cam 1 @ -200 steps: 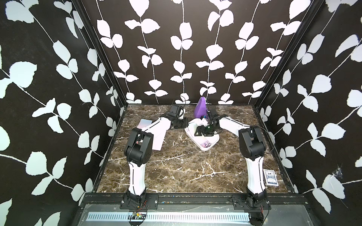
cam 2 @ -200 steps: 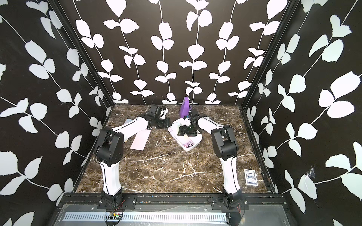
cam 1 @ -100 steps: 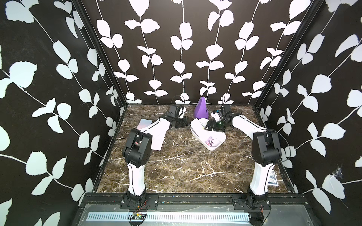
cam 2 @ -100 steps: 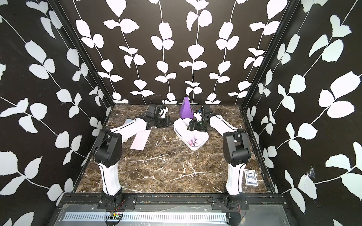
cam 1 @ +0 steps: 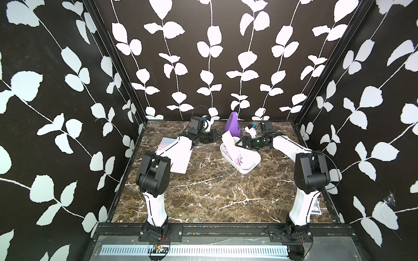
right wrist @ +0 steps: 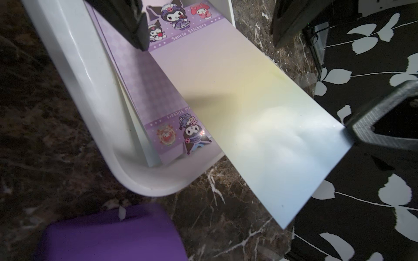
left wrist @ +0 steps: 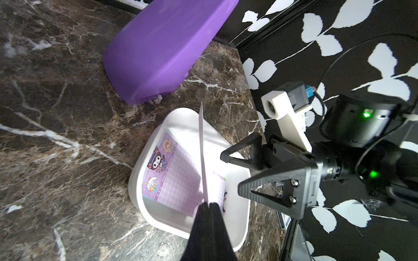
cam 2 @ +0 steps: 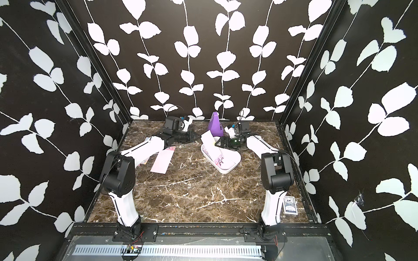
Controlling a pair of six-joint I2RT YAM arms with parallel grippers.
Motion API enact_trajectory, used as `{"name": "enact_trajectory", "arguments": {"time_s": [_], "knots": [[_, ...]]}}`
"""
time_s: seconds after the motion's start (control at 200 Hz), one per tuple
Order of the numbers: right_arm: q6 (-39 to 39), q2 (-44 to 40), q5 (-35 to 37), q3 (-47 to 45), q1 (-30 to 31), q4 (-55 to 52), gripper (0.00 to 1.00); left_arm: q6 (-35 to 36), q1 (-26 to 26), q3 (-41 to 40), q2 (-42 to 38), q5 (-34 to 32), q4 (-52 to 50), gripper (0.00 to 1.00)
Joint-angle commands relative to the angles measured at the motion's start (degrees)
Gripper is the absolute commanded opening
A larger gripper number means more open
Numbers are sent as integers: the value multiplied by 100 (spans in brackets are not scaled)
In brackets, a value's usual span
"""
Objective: Take the stickers out of the storage box
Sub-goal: Pick up the sticker from the storage box.
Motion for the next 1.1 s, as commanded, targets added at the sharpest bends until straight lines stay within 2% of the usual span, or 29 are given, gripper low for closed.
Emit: {"name": "enact_trajectory", "arguments": {"time_s": [0.0, 0.17, 0.24, 0.265, 0.285, 0.385, 0.565, 0.685, 0.79, 0.88, 0.985, 1.09], "knots": [[42, -171, -605, -161, -88, 424, 86, 15, 102, -166, -330, 536, 368, 0], [128, -72, -1003, -311, -208, 1054, 86, -159, 207, -309, -375, 1059, 883, 0], [230, 217, -1431, -250, -216, 1455, 87, -123, 216, -291, -367, 1155, 902, 0], [210, 320, -1614, -184, -211, 1512, 97, -111, 217, -276, -367, 1193, 912, 0], [219, 387, -1704, -149, -210, 1572, 99, -103, 217, -270, -360, 1225, 924, 0], [245, 568, -1718, -121, -216, 1963, 99, -65, 217, -276, -392, 1291, 928, 0], [214, 843, -1781, 119, -232, 2031, 99, 73, 217, -277, -430, 1238, 763, 0], [540, 816, -2119, -13, -218, 2610, 95, 100, 217, -239, -392, 1238, 724, 0], [542, 780, -2437, -43, -204, 2623, 92, 78, 228, -197, -319, 1217, 752, 0], [274, 702, -2528, -75, -207, 2317, 85, 10, 226, -143, -259, 1210, 783, 0], [-242, 681, -2579, 64, -204, 1579, 72, -19, 220, -92, -214, 1161, 749, 0], [-325, 654, -2605, 96, -204, 1453, 63, -23, 225, -80, -216, 1035, 650, 0]]}}
